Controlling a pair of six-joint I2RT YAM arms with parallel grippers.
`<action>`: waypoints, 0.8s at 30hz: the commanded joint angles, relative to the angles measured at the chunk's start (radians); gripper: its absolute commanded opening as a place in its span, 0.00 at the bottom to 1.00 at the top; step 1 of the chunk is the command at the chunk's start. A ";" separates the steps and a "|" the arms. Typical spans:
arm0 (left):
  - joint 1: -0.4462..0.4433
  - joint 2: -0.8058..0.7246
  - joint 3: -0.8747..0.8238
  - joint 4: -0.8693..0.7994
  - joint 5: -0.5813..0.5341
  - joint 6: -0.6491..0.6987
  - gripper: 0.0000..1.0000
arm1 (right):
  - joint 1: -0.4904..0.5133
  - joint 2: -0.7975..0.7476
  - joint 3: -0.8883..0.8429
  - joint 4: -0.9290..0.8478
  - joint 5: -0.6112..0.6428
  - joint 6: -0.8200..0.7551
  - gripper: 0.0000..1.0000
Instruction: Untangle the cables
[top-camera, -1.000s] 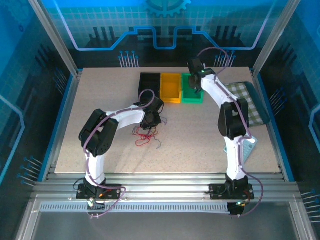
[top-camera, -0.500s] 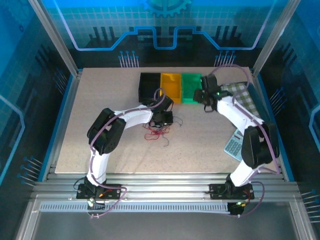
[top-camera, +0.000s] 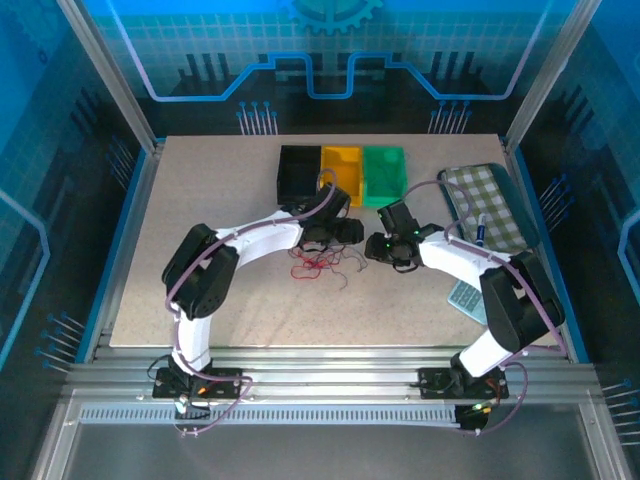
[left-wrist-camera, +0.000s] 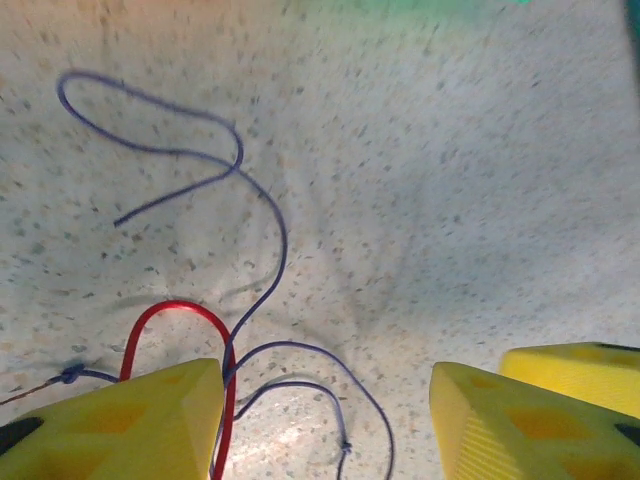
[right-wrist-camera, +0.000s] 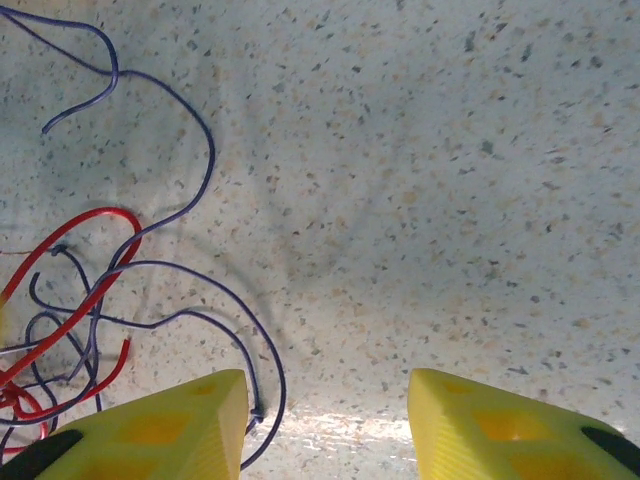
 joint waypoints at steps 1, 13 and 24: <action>-0.007 -0.070 -0.031 0.025 -0.089 0.008 0.58 | 0.024 -0.009 -0.016 0.029 -0.033 -0.011 0.47; 0.053 -0.090 -0.080 -0.134 -0.139 0.034 0.48 | 0.062 0.149 0.065 -0.025 -0.065 -0.048 0.39; 0.054 -0.081 -0.154 -0.100 0.155 0.168 0.50 | 0.079 0.179 0.104 -0.050 -0.011 -0.081 0.00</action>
